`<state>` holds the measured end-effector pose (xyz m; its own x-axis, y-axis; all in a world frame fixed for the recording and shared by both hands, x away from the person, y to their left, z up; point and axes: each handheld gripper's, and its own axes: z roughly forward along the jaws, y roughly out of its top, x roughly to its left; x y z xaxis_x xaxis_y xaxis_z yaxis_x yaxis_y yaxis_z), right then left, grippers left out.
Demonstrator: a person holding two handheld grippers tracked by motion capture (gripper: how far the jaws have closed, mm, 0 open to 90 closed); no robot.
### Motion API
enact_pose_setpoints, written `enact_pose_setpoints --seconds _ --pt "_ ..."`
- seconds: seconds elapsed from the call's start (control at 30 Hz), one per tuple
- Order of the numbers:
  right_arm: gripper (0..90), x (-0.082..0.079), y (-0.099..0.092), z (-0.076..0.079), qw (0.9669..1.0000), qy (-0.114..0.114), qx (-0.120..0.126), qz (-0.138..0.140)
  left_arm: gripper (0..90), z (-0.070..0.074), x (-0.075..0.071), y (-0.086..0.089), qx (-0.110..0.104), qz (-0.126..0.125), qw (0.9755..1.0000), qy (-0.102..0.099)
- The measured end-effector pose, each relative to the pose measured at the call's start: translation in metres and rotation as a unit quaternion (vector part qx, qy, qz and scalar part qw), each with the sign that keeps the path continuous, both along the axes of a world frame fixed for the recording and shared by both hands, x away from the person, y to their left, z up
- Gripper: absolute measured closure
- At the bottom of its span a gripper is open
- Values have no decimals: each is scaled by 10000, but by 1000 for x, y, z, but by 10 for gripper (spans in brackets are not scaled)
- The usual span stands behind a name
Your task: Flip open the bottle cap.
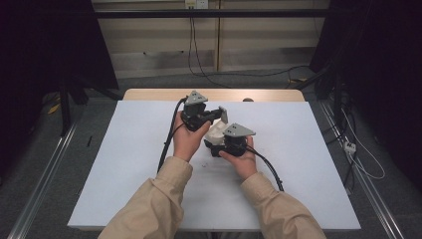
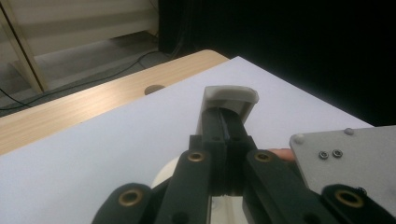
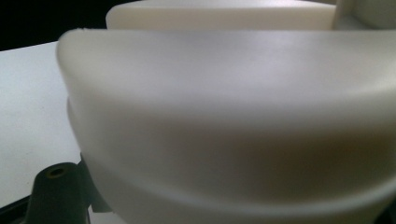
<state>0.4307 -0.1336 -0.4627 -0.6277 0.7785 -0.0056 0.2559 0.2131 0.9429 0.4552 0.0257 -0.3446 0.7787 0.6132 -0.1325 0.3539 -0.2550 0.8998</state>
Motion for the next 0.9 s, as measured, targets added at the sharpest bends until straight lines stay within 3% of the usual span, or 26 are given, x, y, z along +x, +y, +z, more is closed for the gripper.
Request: enact_pose_setpoints --seconds 0.53,0.9 --pt "186 0 0 0 10000 11 -2 -1 900 1 7 -7 64 -35 10000 -15" --pt "186 0 0 0 10000 16 0 -1 900 -2 11 -13 37 -37 10000 82"
